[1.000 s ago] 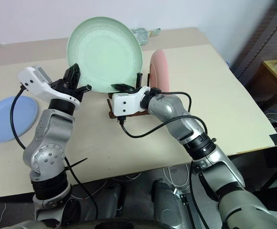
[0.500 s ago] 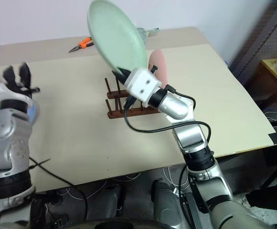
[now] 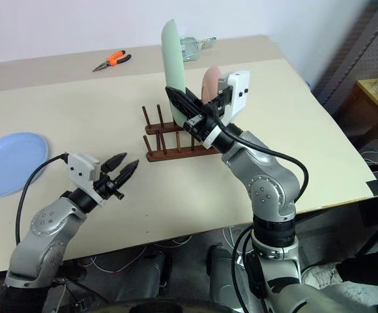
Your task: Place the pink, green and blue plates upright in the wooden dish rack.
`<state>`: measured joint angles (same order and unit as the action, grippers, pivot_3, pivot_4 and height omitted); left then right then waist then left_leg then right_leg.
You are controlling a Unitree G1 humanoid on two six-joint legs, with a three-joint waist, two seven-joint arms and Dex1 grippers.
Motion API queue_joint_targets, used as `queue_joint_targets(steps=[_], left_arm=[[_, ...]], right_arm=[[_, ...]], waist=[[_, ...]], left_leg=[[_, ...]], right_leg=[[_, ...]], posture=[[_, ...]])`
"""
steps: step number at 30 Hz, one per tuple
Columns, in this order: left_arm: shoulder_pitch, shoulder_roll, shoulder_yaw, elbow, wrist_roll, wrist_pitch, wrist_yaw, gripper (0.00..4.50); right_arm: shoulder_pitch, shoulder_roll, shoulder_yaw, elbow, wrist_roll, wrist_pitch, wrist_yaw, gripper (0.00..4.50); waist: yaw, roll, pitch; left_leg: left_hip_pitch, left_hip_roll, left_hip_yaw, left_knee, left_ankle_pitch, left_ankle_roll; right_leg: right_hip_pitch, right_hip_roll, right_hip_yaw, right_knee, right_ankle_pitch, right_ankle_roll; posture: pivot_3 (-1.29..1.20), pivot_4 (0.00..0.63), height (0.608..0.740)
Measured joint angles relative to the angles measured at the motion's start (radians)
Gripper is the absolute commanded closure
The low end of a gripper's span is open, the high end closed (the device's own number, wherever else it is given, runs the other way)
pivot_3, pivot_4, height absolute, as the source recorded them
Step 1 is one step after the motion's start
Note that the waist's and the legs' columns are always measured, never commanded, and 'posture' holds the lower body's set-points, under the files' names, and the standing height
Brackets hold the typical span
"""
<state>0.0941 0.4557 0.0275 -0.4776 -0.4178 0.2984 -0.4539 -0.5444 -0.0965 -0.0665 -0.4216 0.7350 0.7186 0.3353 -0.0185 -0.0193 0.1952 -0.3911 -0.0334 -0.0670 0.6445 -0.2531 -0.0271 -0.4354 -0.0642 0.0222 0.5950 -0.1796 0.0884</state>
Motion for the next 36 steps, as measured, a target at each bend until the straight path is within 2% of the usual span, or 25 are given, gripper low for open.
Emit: queue_joint_targets(steps=[5, 7, 8, 14, 17, 20, 21, 24, 25, 28, 32, 36], left_arm=[[0.010, -0.001, -0.011, -0.007, 0.001, 0.023, -0.018, 2.55], [0.008, -0.005, -0.014, -0.008, 0.010, 0.025, -0.018, 2.52], [0.007, -0.007, -0.016, -0.008, 0.014, 0.025, -0.018, 2.52], [-0.011, -0.021, -0.044, -0.008, 0.039, 0.026, -0.018, 2.52], [-0.014, -0.027, -0.043, -0.004, 0.038, 0.029, -0.017, 1.69], [-0.019, -0.056, -0.022, 0.002, 0.021, 0.039, -0.001, 0.24], [-0.023, -0.067, -0.006, 0.005, 0.013, 0.041, 0.008, 0.10], [-0.058, -0.123, 0.071, 0.027, -0.001, 0.041, 0.085, 0.10], [-0.083, -0.150, 0.118, 0.049, -0.008, 0.040, 0.133, 0.00], [-0.167, -0.208, 0.266, 0.125, 0.002, 0.029, 0.310, 0.00], [-0.285, -0.226, 0.560, 0.257, 0.060, 0.047, 0.690, 0.00], [-0.301, -0.256, 0.756, 0.307, 0.010, 0.109, 0.878, 0.00]], right_arm=[[0.000, -0.008, -0.004, 0.045, 0.025, 0.041, -0.028, 4.50], [0.000, -0.016, -0.009, 0.064, 0.034, 0.065, -0.036, 3.78], [-0.001, -0.025, -0.009, 0.070, 0.034, 0.071, -0.036, 3.56], [-0.019, -0.077, 0.030, 0.091, -0.032, 0.048, -0.032, 0.57], [-0.033, -0.136, 0.088, 0.090, -0.147, -0.032, -0.012, 0.52], [-0.050, -0.195, 0.150, 0.088, -0.271, -0.133, 0.019, 0.52], [-0.059, -0.208, 0.164, 0.085, -0.304, -0.163, 0.029, 0.52], [-0.095, -0.245, 0.204, 0.076, -0.390, -0.245, 0.069, 0.52], [-0.113, -0.260, 0.221, 0.075, -0.419, -0.274, 0.089, 0.00], [-0.151, -0.310, 0.279, 0.076, -0.524, -0.378, 0.141, 0.00], [-0.175, -0.345, 0.385, 0.104, -0.665, -0.546, 0.226, 0.00], [-0.165, -0.321, 0.443, 0.152, -0.708, -0.624, 0.278, 0.00]], waist=[[0.000, 0.000, 0.000], [0.000, 0.000, 0.000], [0.000, 0.000, 0.000], [-0.001, 0.000, 0.000], [0.000, 0.000, 0.000], [0.000, 0.000, 0.000], [0.000, 0.000, 0.000], [0.001, 0.000, 0.000], [0.001, 0.000, 0.000], [0.002, -0.001, 0.000], [-0.003, -0.002, -0.001], [0.008, -0.003, -0.001]], left_leg=[[0.000, 0.000, 0.000, 0.000, 0.000, 0.000], [0.000, 0.000, 0.001, 0.000, 0.000, 0.000], [0.000, 0.000, 0.001, 0.000, 0.000, 0.000], [0.000, -0.001, 0.001, 0.000, 0.000, 0.000], [0.000, -0.002, 0.001, 0.000, 0.000, 0.000], [0.000, -0.002, 0.001, 0.001, 0.000, 0.000], [0.000, -0.002, 0.001, 0.001, 0.000, 0.000], [0.000, -0.002, 0.001, 0.001, 0.000, 0.000], [0.000, -0.002, 0.000, 0.001, 0.000, 0.000], [0.000, -0.002, 0.000, 0.001, 0.000, 0.000], [0.001, -0.002, 0.000, 0.001, 0.000, 0.000], [0.001, -0.003, -0.001, 0.001, 0.000, 0.000]], right_leg=[[0.000, 0.000, 0.000, 0.000, 0.000, 0.000], [0.000, 0.000, 0.000, 0.000, 0.000, 0.000], [0.000, 0.000, 0.000, 0.000, 0.000, 0.000], [0.000, 0.001, 0.000, 0.000, 0.000, 0.000], [0.000, 0.001, 0.000, 0.000, 0.000, 0.001], [0.000, 0.000, 0.000, 0.000, -0.001, 0.002], [0.000, 0.001, 0.000, 0.000, -0.001, 0.002], [0.000, 0.001, 0.000, 0.000, 0.000, 0.002], [0.000, 0.001, 0.000, 0.000, 0.000, 0.002], [0.001, 0.001, -0.001, 0.000, 0.001, 0.003], [0.001, 0.002, -0.001, 0.000, 0.003, 0.005], [0.002, 0.000, -0.001, 0.000, 0.003, 0.005]], posture=[[0.00, 0.150, 0.739], [0.00, 0.150, 0.739], [0.00, 0.150, 0.739], [0.00, 0.150, 0.739], [0.00, 0.150, 0.739], [0.00, 0.150, 0.739], [0.00, 0.150, 0.739], [0.00, 0.150, 0.739], [0.00, 0.150, 0.739], [0.00, 0.150, 0.739], [0.00, 0.150, 0.739], [0.00, 0.150, 0.739]])
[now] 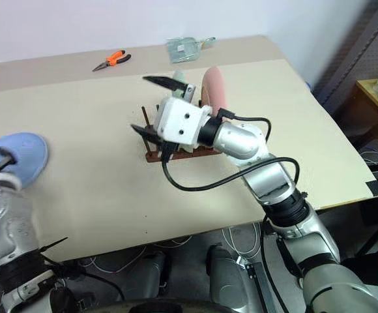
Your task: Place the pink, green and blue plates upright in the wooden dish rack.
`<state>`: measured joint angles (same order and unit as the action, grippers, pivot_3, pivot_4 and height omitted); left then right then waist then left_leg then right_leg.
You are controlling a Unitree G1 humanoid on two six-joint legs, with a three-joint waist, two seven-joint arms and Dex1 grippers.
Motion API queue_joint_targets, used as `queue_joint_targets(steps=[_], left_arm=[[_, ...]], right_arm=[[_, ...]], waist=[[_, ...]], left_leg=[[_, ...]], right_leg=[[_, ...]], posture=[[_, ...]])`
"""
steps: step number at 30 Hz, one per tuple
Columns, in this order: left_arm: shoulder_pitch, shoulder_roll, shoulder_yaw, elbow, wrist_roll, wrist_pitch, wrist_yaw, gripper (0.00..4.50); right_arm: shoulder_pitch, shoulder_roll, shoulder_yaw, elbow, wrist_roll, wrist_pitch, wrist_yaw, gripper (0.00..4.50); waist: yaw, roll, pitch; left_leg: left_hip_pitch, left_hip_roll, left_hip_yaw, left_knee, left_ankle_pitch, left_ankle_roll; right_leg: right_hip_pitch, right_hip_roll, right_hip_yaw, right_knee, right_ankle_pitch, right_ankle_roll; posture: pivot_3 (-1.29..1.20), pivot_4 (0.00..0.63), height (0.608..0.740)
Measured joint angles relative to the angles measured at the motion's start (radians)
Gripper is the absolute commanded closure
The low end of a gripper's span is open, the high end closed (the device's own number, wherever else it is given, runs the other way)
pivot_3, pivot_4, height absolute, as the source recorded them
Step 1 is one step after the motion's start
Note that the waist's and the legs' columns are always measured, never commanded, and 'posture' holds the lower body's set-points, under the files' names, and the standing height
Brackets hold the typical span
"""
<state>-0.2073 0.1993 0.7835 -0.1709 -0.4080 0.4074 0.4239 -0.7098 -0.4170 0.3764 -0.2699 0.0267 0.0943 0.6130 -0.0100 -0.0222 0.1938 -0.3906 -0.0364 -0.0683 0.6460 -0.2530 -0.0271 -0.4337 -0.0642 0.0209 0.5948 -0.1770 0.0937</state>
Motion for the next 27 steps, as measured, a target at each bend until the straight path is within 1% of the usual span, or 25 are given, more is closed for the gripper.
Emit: queue_joint_targets(steps=[2, 5, 7, 9, 11, 12, 15, 17, 21, 23, 25, 27], left_arm=[[0.000, -0.017, 0.046, 0.003, -0.042, 0.033, 0.039, 0.00], [-0.034, -0.045, 0.123, 0.003, -0.186, 0.112, 0.091, 0.86], [-0.056, -0.049, 0.156, 0.007, -0.279, 0.157, 0.116, 1.82], [-0.069, -0.049, 0.167, 0.013, -0.342, 0.181, 0.127, 2.92], [-0.073, -0.045, 0.175, 0.021, -0.392, 0.198, 0.129, 3.87], [-0.073, -0.040, 0.175, 0.025, -0.414, 0.202, 0.126, 4.45], [-0.076, -0.013, 0.161, 0.025, -0.452, 0.210, 0.107, 4.45], [-0.068, 0.005, 0.107, 0.010, -0.430, 0.191, 0.058, 4.45], [-0.068, 0.019, -0.066, -0.130, -0.361, 0.110, -0.078, 4.45], [-0.087, 0.018, -0.149, -0.200, -0.343, 0.088, -0.114, 4.45], [-0.120, 0.013, -0.245, -0.272, -0.322, 0.081, -0.134, 4.45], [-0.161, -0.009, -0.334, -0.334, -0.310, 0.080, -0.135, 4.45]], right_arm=[[0.014, 0.019, 0.019, 0.007, -0.008, -0.022, 0.013, 0.00], [0.043, 0.049, 0.035, 0.008, -0.012, -0.037, 0.028, 0.00], [0.055, 0.055, 0.040, 0.008, -0.015, -0.038, 0.034, 0.00], [0.061, 0.058, 0.040, 0.008, -0.019, -0.039, 0.035, 0.00], [0.067, 0.061, 0.038, 0.008, -0.023, -0.039, 0.035, 0.00], [0.070, 0.061, 0.037, 0.008, -0.023, -0.038, 0.037, 0.00], [0.074, 0.061, 0.035, 0.008, -0.022, -0.028, 0.050, 0.00], [0.073, 0.061, 0.026, 0.009, -0.022, -0.014, 0.058, 0.00], [0.055, 0.065, 0.030, 0.016, -0.049, -0.017, 0.066, 0.00], [0.034, 0.072, 0.040, 0.029, -0.072, -0.030, 0.069, 0.00], [0.000, 0.085, 0.060, 0.067, -0.116, -0.058, 0.069, 0.00], [-0.061, 0.094, 0.097, 0.147, -0.201, -0.104, 0.049, 0.00]], waist=[[0.005, -0.002, 0.000], [0.005, -0.004, -0.001], [0.001, -0.004, -0.001], [-0.002, -0.004, -0.001], [-0.004, -0.004, -0.001], [-0.004, -0.004, -0.001], [-0.003, -0.004, -0.001], [-0.001, -0.004, -0.001], [0.001, -0.005, -0.001], [-0.002, -0.005, -0.001], [-0.003, -0.005, -0.001], [-0.007, -0.004, -0.001]], left_leg=[[0.000, 0.000, -0.003, 0.001, 0.000, 0.000], [0.000, 0.000, -0.006, 0.002, 0.000, 0.000], [0.000, -0.001, -0.008, 0.002, 0.000, 0.000], [0.000, -0.002, -0.008, 0.002, 0.000, -0.001], [0.001, -0.001, -0.008, 0.001, 0.000, -0.001], [0.001, -0.001, -0.008, 0.001, 0.000, -0.001], [0.001, -0.001, -0.008, 0.001, 0.000, -0.001], [0.001, -0.002, -0.006, 0.001, 0.000, -0.001], [0.000, -0.002, -0.005, 0.001, 0.001, -0.002], [0.000, -0.002, -0.005, 0.001, 0.001, -0.002], [0.000, -0.002, -0.005, 0.000, 0.001, -0.002], [0.001, -0.002, -0.003, 0.000, 0.001, -0.002]], right_leg=[[0.002, 0.000, -0.002, -0.001, 0.000, 0.000], [0.003, -0.001, -0.003, -0.001, 0.000, -0.001], [0.003, -0.001, -0.003, -0.001, 0.000, -0.001], [0.003, 0.000, -0.003, -0.001, 0.000, -0.001], [0.003, 0.000, -0.003, 0.000, 0.000, -0.001], [0.003, 0.000, -0.003, 0.000, 0.000, -0.001], [0.003, 0.000, -0.003, 0.000, -0.001, -0.002], [0.003, 0.000, -0.003, 0.000, -0.002, -0.004], [0.003, 0.000, -0.003, -0.001, -0.002, -0.004], [0.003, 0.000, -0.003, -0.001, -0.002, -0.004], [0.003, 0.000, -0.003, -0.001, -0.002, -0.004], [0.002, 0.000, -0.002, 0.000, -0.002, -0.004]], posture=[[0.00, 0.150, 0.739], [0.00, 0.150, 0.739], [0.00, 0.150, 0.739], [0.00, 0.150, 0.739], [0.00, 0.150, 0.739], [0.00, 0.150, 0.739], [0.00, 0.150, 0.739], [0.00, 0.150, 0.739], [0.00, 0.150, 0.739], [0.00, 0.150, 0.739], [0.00, 0.150, 0.739], [0.00, 0.150, 0.739]])
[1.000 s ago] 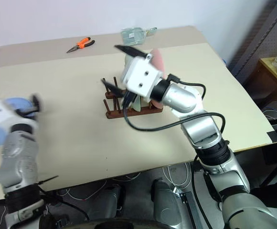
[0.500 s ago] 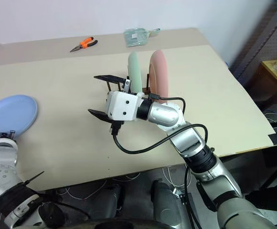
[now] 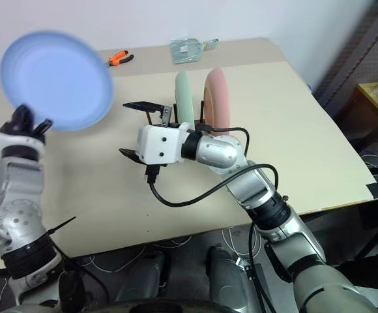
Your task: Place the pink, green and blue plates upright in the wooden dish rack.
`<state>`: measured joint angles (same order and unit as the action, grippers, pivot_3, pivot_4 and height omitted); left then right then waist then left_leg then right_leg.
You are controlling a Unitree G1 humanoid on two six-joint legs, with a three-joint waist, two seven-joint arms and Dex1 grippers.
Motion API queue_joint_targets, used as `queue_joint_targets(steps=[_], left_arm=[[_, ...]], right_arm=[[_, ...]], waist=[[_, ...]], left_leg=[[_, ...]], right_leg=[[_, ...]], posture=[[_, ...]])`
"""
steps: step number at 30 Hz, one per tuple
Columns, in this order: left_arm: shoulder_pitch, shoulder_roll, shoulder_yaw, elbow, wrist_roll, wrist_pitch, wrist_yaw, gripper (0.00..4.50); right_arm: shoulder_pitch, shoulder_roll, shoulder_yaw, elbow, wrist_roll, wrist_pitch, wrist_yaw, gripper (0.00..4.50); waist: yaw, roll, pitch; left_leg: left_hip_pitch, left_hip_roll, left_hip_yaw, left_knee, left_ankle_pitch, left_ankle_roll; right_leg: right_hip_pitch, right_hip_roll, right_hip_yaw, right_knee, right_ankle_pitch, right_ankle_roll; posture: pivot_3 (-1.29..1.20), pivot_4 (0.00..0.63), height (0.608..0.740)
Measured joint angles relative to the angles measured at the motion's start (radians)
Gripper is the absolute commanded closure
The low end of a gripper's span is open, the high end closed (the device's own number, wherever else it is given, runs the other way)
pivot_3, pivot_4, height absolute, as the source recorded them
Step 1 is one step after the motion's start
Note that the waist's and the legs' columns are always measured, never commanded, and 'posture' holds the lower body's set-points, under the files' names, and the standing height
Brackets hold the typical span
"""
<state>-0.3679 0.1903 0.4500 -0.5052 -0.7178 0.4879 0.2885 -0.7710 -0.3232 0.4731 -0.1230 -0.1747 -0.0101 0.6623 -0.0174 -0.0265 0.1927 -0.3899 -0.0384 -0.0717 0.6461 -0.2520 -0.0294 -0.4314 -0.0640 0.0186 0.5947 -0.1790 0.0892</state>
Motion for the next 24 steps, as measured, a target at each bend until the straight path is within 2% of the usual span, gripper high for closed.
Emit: queue_joint_targets(steps=[3, 7, 8, 9, 15, 16, 18, 24], left_arm=[[-0.029, -0.034, -0.075, -0.056, 0.004, 0.002, 0.018, 4.45], [-0.021, -0.065, -0.101, -0.068, 0.012, 0.005, 0.044, 4.45], [-0.013, -0.071, -0.108, -0.070, 0.012, 0.005, 0.044, 4.50], [-0.001, -0.077, -0.116, -0.075, 0.013, 0.005, 0.044, 4.50], [0.023, -0.093, -0.123, -0.090, 0.012, 0.002, 0.044, 4.50], [0.023, -0.093, -0.122, -0.094, 0.011, -0.001, 0.042, 4.17], [0.023, -0.093, -0.125, -0.107, 0.005, -0.004, 0.025, 3.48], [0.029, -0.091, -0.121, -0.103, -0.028, 0.010, 0.018, 0.39]], right_arm=[[-0.086, 0.023, 0.028, 0.133, -0.117, -0.057, -0.055, 0.00], [-0.146, 0.073, 0.029, 0.263, -0.179, -0.088, -0.101, 0.00], [-0.153, 0.084, 0.029, 0.285, -0.192, -0.094, -0.111, 0.54], [-0.162, 0.098, 0.032, 0.311, -0.209, -0.100, -0.122, 0.81], [-0.168, 0.124, 0.039, 0.350, -0.259, -0.124, -0.137, 3.98], [-0.168, 0.124, 0.042, 0.350, -0.265, -0.127, -0.135, 4.47], [-0.162, 0.126, 0.059, 0.350, -0.279, -0.133, -0.128, 4.50], [-0.159, 0.128, 0.056, 0.339, -0.293, -0.139, -0.137, 4.50]], waist=[[-0.002, 0.000, 0.000], [0.000, 0.000, 0.000], [0.001, 0.000, 0.000], [0.002, 0.000, 0.000], [0.004, 0.000, 0.000], [0.004, 0.000, 0.000], [0.003, 0.000, 0.000], [0.003, 0.001, 0.000]], left_leg=[[0.000, 0.000, 0.000, -0.001, 0.000, 0.000], [0.000, 0.001, 0.000, -0.001, 0.000, 0.000], [0.000, 0.001, 0.000, -0.001, 0.000, 0.000], [0.000, 0.001, 0.000, -0.001, 0.000, 0.000], [-0.001, 0.000, 0.000, -0.001, 0.000, 0.000], [-0.001, 0.000, 0.000, -0.001, 0.000, 0.000], [-0.001, 0.001, 0.000, -0.001, 0.000, 0.000], [-0.001, 0.001, 0.000, -0.001, 0.000, 0.000]], right_leg=[[-0.001, 0.001, 0.000, 0.000, 0.000, 0.000], [-0.001, 0.002, 0.000, 0.000, 0.002, 0.003], [-0.001, 0.002, 0.000, 0.000, 0.002, 0.003], [-0.001, 0.001, 0.000, 0.000, 0.001, 0.002], [-0.001, 0.001, 0.000, 0.000, 0.000, 0.000], [-0.001, 0.001, 0.000, 0.000, 0.000, 0.000], [-0.001, 0.001, 0.000, 0.000, 0.000, 0.000], [-0.001, 0.001, 0.000, 0.000, 0.000, 0.000]], posture=[[0.00, 0.150, 0.739], [0.00, 0.150, 0.739], [0.00, 0.150, 0.739], [0.00, 0.150, 0.739], [0.00, 0.150, 0.739], [0.00, 0.150, 0.739], [0.00, 0.150, 0.739], [0.00, 0.150, 0.739]])
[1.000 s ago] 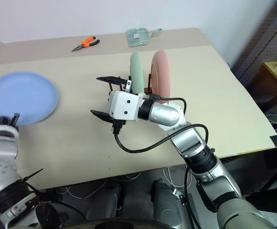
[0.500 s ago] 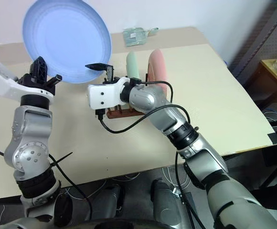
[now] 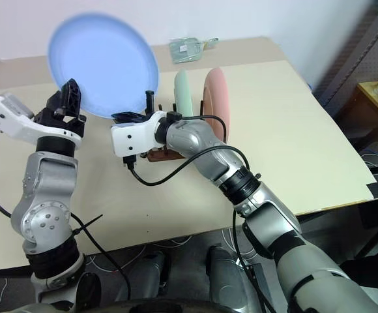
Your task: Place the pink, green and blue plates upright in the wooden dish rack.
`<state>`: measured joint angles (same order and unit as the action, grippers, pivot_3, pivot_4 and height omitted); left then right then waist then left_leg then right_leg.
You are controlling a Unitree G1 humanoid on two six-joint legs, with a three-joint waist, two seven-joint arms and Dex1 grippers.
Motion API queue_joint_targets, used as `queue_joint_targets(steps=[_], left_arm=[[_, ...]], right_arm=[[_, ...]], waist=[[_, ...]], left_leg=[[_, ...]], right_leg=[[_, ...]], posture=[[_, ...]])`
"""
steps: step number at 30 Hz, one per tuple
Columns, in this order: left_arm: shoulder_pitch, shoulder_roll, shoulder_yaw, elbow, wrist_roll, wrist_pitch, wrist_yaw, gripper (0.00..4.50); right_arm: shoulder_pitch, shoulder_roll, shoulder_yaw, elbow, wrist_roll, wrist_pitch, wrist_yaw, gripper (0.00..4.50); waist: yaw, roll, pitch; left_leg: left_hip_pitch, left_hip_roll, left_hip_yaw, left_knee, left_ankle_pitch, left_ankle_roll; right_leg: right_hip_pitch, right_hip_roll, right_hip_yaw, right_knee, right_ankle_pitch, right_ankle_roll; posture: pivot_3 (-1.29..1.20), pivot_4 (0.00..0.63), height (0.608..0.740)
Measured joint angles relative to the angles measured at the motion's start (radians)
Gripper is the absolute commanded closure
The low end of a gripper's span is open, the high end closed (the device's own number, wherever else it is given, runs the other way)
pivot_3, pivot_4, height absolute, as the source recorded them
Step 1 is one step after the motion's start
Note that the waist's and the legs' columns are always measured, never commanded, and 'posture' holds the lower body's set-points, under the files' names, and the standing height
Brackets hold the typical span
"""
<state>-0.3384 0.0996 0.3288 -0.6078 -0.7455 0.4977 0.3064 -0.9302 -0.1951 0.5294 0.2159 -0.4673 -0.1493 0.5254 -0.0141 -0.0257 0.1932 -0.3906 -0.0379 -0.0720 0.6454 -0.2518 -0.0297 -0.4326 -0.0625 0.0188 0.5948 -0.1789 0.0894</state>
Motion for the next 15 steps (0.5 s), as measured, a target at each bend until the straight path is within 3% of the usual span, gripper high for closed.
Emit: queue_joint_targets(steps=[5, 8, 11, 15], left_arm=[[-0.026, 0.032, 0.061, 0.014, -0.011, -0.032, 0.005, 0.39], [-0.009, 0.169, 0.137, 0.085, 0.095, -0.084, -0.001, 0.39], [0.162, 0.306, 0.193, 0.191, 0.282, -0.162, -0.067, 0.39], [0.339, 0.313, 0.086, 0.261, 0.406, -0.228, -0.204, 0.39]], right_arm=[[0.011, 0.001, 0.000, -0.003, -0.001, -0.006, -0.005, 4.50], [0.024, 0.026, -0.033, -0.011, 0.060, -0.012, -0.003, 4.50], [0.070, 0.083, -0.138, -0.101, 0.267, 0.020, 0.035, 4.50], [0.149, 0.162, -0.269, -0.289, 0.616, 0.220, 0.104, 4.50]], waist=[[-0.003, 0.000, 0.000], [-0.011, 0.000, 0.000], [-0.024, 0.001, 0.000], [-0.002, 0.000, 0.000]], left_leg=[[0.000, 0.000, 0.000, 0.000, 0.000, 0.000], [0.001, 0.001, 0.000, -0.001, 0.000, 0.000], [0.001, 0.001, 0.000, -0.005, 0.000, 0.000], [0.000, 0.002, -0.003, -0.005, 0.000, 0.000]], right_leg=[[0.000, 0.000, 0.000, 0.000, 0.000, 0.000], [-0.001, 0.002, 0.000, 0.001, 0.000, 0.000], [-0.002, 0.001, 0.001, 0.001, 0.001, 0.002], [-0.001, -0.002, 0.000, -0.001, -0.001, -0.001]], posture=[[0.00, 0.150, 0.739], [0.00, 0.150, 0.739], [0.00, 0.150, 0.739], [0.00, 0.150, 0.739]])
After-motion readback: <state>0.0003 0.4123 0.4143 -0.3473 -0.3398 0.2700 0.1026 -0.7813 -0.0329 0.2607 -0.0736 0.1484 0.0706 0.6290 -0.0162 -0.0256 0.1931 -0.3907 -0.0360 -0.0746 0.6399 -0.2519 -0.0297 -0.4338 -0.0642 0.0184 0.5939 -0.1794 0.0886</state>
